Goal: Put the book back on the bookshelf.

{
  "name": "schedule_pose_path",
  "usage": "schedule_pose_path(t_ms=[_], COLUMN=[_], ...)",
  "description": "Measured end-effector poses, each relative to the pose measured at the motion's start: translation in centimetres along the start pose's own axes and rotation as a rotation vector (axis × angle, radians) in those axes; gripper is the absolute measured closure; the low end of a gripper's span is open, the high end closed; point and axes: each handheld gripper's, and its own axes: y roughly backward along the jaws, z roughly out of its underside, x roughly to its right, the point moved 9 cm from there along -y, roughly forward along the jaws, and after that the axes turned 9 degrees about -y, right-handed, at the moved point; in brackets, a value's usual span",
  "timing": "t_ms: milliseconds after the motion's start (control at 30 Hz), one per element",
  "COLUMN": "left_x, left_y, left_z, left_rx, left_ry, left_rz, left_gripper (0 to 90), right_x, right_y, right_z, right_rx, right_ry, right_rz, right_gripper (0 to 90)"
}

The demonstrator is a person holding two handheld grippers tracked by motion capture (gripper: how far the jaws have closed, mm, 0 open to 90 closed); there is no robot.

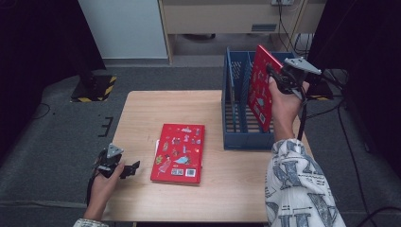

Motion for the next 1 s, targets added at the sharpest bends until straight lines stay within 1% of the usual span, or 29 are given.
schedule_pose_path(t_ms=[133,300,433,700,1000], left_x=[0.0,0.0,0.0,0.0,0.0], left_y=[0.0,0.0,0.0,0.0,0.1], left_z=[0.0,0.0,0.0,0.0,-0.1], left_rx=[0.001,0.000,-0.002,0.002,0.003], left_ry=[0.000,-0.001,-0.003,0.000,-0.001], left_rz=[0.000,0.000,0.000,0.000,-0.001], left_gripper=[5.1,5.1,5.1,5.1,5.1], right_x=[-0.2,-0.2,0.1,0.4,0.4], right_y=[-0.4,-0.6,-0.9,-1.4,-1.8], right_z=[0.3,0.7,1.0,1.6,2.4], right_rx=[-0.003,-0.005,-0.006,-0.009,-0.009], right_ry=[0.010,0.008,-0.004,-0.010,-0.012], right_rz=[-0.002,0.002,0.004,0.013,0.015], right_gripper=[79.7,79.7,79.7,79.7,79.7])
